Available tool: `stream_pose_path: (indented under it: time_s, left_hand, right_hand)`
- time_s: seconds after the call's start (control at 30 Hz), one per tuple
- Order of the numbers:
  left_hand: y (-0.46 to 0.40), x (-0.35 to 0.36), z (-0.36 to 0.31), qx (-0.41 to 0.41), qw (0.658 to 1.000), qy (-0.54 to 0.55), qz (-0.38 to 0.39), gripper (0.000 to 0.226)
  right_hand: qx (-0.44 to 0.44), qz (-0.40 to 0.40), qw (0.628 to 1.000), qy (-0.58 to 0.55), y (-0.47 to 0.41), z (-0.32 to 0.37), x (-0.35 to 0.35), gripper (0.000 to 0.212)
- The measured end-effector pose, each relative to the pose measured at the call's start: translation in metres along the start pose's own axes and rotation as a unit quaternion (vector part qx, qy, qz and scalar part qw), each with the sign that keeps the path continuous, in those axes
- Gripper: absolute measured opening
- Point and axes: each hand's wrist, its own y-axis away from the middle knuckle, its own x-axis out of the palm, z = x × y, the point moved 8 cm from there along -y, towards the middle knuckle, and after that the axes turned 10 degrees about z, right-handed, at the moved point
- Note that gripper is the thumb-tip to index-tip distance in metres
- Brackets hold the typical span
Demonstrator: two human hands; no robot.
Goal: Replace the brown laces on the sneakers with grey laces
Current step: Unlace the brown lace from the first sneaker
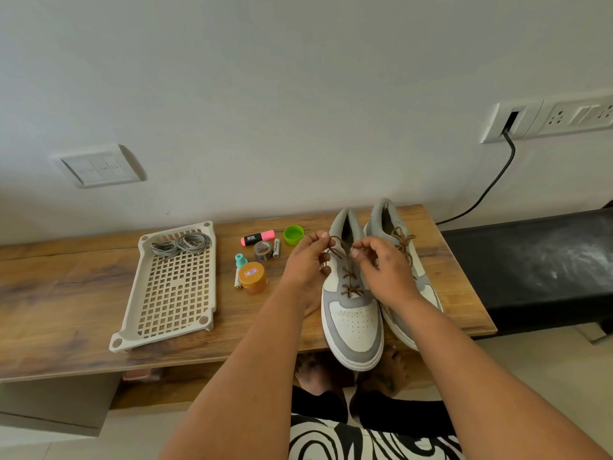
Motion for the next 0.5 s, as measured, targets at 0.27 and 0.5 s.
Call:
stream_pose_path:
  time_s: [0.27,0.5]
  left_hand:
    - [0.013,-0.005,-0.021,0.015,1.0,-0.009,-0.017,0.015]
    - [0.022,-0.022,-0.036,0.035,0.997,-0.014,-0.066,0.023]
  right_hand:
    - [-0.003,0.022,0.999,0.036,0.008,0.007,0.008,0.022]
    - [0.035,0.065,0.997,0.035,0.006,0.008,0.012,0.009]
